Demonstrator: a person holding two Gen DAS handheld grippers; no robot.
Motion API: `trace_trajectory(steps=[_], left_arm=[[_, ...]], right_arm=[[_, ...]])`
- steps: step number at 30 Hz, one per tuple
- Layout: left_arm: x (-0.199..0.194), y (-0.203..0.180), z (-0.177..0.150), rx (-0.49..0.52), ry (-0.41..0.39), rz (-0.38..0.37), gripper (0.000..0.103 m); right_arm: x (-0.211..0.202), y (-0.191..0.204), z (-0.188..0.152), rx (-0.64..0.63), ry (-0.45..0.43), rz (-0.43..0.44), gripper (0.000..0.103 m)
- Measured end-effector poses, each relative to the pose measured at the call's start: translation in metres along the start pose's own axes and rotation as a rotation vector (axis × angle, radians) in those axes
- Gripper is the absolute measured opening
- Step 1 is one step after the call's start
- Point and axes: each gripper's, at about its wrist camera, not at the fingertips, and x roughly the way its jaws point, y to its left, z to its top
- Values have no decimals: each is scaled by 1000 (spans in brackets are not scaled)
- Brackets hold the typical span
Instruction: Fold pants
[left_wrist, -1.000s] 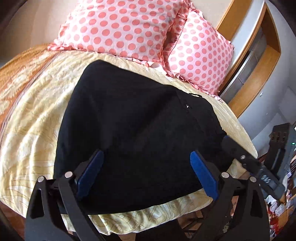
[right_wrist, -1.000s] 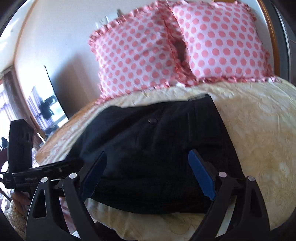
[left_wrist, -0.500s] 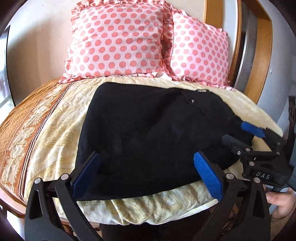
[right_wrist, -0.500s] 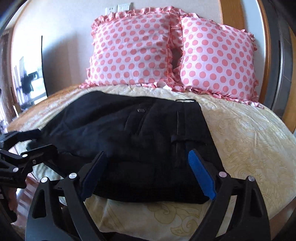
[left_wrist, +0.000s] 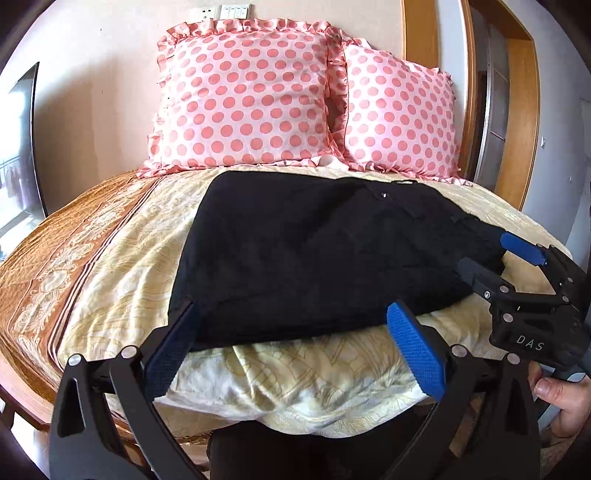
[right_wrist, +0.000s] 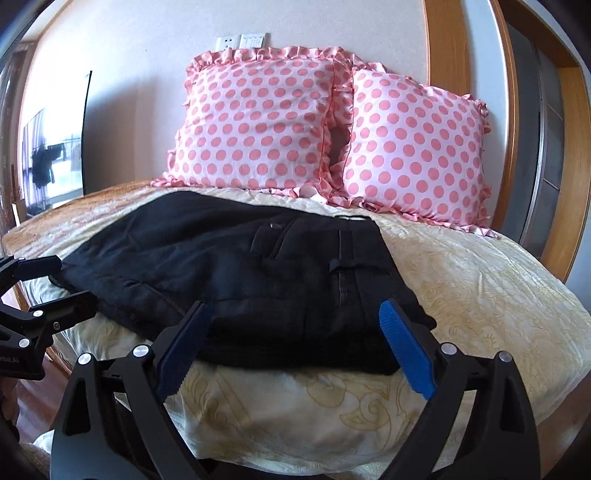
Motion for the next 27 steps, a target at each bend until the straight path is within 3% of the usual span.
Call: trace_trajectory(steps=[3, 11, 16, 19, 27], left_arm=[[6, -15, -9, 92, 4, 76, 101], [-14, 7, -8, -4, -21, 34, 101], [-17, 33, -15, -96, -4, 56, 101], [-14, 37, -18, -90, 7, 67, 101], [-10, 28, -21, -14, 9, 101, 101]], right_arm=[[5, 3, -10, 7, 6, -22, 96], [-18, -23, -6, 98, -16, 28, 97], [-16, -36, -20, 136, 70, 26, 97], [-12, -26, -29, 73, 90, -10, 97], [-10, -30, -33, 122, 81, 14, 100]])
